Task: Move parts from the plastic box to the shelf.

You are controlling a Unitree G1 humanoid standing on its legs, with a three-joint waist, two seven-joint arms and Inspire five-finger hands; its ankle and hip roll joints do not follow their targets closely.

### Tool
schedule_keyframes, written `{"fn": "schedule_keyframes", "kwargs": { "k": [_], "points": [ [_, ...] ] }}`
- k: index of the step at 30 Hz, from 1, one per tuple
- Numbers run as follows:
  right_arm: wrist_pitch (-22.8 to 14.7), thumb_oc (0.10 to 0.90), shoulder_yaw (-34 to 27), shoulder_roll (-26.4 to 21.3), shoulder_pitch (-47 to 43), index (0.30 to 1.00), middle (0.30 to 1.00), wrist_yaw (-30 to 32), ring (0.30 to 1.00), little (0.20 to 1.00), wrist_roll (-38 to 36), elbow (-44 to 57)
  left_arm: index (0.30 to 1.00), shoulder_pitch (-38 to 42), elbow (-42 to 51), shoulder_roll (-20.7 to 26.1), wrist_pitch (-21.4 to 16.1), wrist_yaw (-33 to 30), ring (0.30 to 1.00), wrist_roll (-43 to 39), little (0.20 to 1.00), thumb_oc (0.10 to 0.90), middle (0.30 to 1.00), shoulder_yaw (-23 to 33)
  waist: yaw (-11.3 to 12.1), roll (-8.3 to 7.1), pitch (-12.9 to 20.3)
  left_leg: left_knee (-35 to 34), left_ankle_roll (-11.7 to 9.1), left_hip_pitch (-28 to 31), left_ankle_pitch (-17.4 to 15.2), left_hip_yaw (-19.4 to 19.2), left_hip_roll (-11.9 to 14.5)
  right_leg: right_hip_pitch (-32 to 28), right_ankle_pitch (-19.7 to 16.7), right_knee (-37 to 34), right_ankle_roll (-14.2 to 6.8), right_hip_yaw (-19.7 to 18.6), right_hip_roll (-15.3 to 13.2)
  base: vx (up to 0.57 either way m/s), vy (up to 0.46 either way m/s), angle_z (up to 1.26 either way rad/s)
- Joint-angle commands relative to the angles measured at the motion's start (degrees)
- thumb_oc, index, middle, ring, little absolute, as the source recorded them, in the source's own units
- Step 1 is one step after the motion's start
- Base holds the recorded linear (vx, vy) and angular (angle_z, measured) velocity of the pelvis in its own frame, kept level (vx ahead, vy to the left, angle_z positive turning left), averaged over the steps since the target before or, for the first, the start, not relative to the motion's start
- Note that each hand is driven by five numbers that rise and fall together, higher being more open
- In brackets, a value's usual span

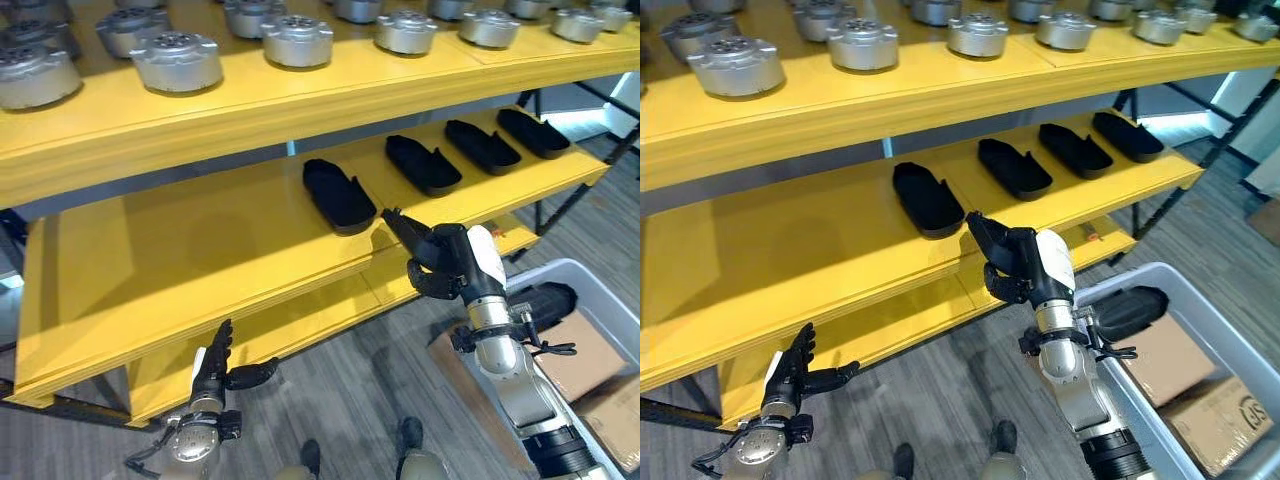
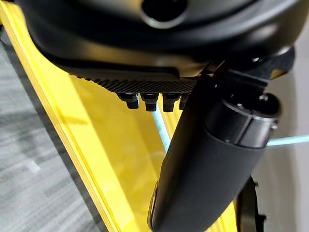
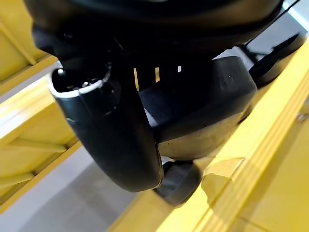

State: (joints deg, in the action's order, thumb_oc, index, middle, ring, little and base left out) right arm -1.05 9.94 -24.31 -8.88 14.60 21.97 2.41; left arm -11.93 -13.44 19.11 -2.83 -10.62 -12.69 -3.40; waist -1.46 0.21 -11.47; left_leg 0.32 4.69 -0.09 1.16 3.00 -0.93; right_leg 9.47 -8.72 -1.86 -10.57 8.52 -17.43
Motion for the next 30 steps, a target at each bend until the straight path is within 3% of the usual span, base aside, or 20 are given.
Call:
{"fn": "schedule_keyframes", "kwargs": {
  "k": [1, 4, 7, 16, 24, 30],
  "points": [
    [-5.35, 0.400, -6.94, -2.34, -12.28, 0.300, 0.300, 4.59, 0.300, 0.300, 0.66, 6.34, 1.000, 3.70, 7.71, 3.20, -4.68, -0.20, 1.000, 2.38, 1.000, 0.900, 1.000, 1.22, -1.01, -3.13, 2.55, -0.12, -3.69, 5.24, -7.89, -3.67, -0.20, 0.89, -6.91, 4.32, -2.26, -3.79, -2.18, 0.11, -0.102, 0.41],
    [-5.45, 0.400, -7.50, -2.94, -11.46, 0.300, 0.300, 4.09, 0.300, 0.300, 0.68, 6.57, 1.000, 4.55, 6.65, 2.88, -4.58, -0.53, 1.000, 2.28, 1.000, 0.900, 1.000, 0.76, -1.47, -4.24, 3.56, 0.39, -4.15, 5.74, -9.00, -2.37, -0.22, -0.82, -6.08, 3.66, -2.52, -6.28, -1.24, 0.14, -0.125, 0.75],
    [-5.74, 0.400, -7.29, -3.11, -11.51, 0.300, 0.300, 3.41, 0.300, 0.300, 0.40, 7.10, 1.000, 3.80, 6.84, 2.28, -4.47, -0.54, 1.000, 2.27, 1.000, 0.900, 1.000, 1.18, -1.22, -4.64, 4.78, 0.61, -4.63, 6.82, -9.83, -1.99, 0.78, -1.59, -5.26, 3.75, -2.84, -5.87, -0.35, 0.15, -0.150, 0.28],
    [-6.92, 0.400, -7.28, -3.61, -12.16, 0.300, 0.300, 3.21, 0.300, 0.300, -1.22, 9.20, 1.000, 2.66, 7.66, 1.01, -4.34, -0.40, 1.000, -0.14, 1.000, 0.900, 1.000, 1.00, -1.23, -3.05, 8.03, -0.84, -7.28, 7.39, -8.89, -0.95, 6.37, -3.80, 3.82, 5.02, -0.17, -3.33, 4.21, 0.09, -0.149, -0.01],
    [-7.78, 0.400, -4.72, -3.03, -15.71, 0.300, 0.300, 3.31, 0.300, 0.300, -1.65, 10.35, 1.000, 2.15, 7.68, 0.32, -4.23, -0.76, 1.000, -1.24, 1.000, 0.900, 1.000, 0.38, -0.53, -1.98, 8.96, -1.87, -8.08, 7.42, -7.37, -0.78, 7.52, -4.52, 5.35, 5.25, 1.10, -2.54, 5.75, 0.02, -0.071, 0.05],
    [-8.06, 0.400, -1.06, -3.59, -21.78, 0.300, 0.300, 3.15, 0.300, 0.300, -1.51, 8.89, 1.000, 2.20, 8.29, 1.25, -4.58, -1.02, 1.000, -1.92, 1.000, 0.900, 1.000, 0.39, 0.64, -1.45, 8.59, -1.56, -8.90, 7.05, -7.24, -0.14, 9.22, -4.63, 8.68, 7.85, 2.08, -1.30, 7.27, 0.02, -0.068, 0.05]
  ]
}}
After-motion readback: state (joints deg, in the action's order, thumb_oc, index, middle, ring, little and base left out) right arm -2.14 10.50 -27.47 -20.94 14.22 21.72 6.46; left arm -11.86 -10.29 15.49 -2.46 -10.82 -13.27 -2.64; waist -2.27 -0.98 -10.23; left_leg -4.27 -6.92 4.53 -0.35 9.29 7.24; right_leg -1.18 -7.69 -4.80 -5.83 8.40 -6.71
